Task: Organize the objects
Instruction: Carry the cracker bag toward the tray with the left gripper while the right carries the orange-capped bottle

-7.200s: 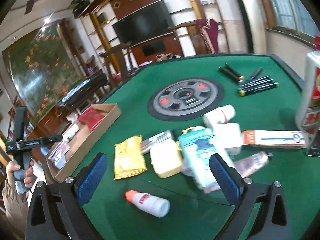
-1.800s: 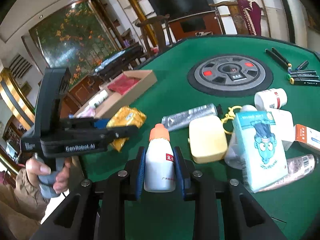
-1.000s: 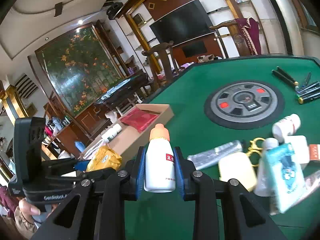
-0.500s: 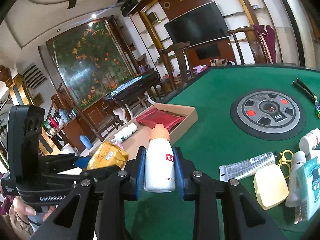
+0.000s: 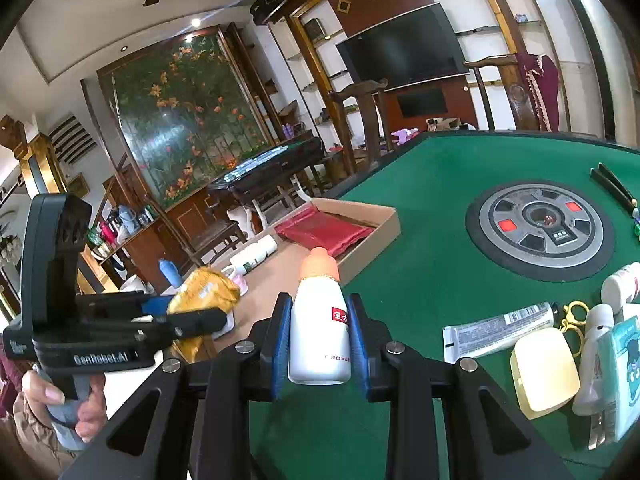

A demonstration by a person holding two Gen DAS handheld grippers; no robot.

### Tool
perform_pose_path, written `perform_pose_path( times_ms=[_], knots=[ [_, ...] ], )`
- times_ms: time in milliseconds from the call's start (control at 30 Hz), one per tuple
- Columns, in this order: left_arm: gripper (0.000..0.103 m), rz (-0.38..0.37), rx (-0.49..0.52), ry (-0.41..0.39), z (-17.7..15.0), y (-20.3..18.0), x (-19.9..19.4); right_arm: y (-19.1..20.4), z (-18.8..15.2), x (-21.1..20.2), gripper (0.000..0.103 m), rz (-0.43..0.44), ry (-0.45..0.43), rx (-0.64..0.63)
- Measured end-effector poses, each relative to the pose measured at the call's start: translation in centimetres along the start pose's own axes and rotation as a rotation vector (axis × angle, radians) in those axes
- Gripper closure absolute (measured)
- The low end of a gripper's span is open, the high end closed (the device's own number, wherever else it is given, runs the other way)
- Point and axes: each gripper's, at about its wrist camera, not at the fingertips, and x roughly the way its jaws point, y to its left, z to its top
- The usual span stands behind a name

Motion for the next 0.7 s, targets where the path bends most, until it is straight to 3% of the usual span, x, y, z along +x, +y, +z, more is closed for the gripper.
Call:
perform_pose_path(
  times_ms=[400, 700],
  knots=[
    [0.056, -0.024, -0.055, 0.008, 1.3, 2.7, 1.7, -0.4, 0.0, 0.8, 0.074, 0.055, 0.051, 0.037],
    [0.056, -0.046, -0.102, 0.016, 1.3, 4.7, 2.7, 1.6, 4.1, 2.7, 0.074, 0.072, 0.104, -0.053]
  ],
)
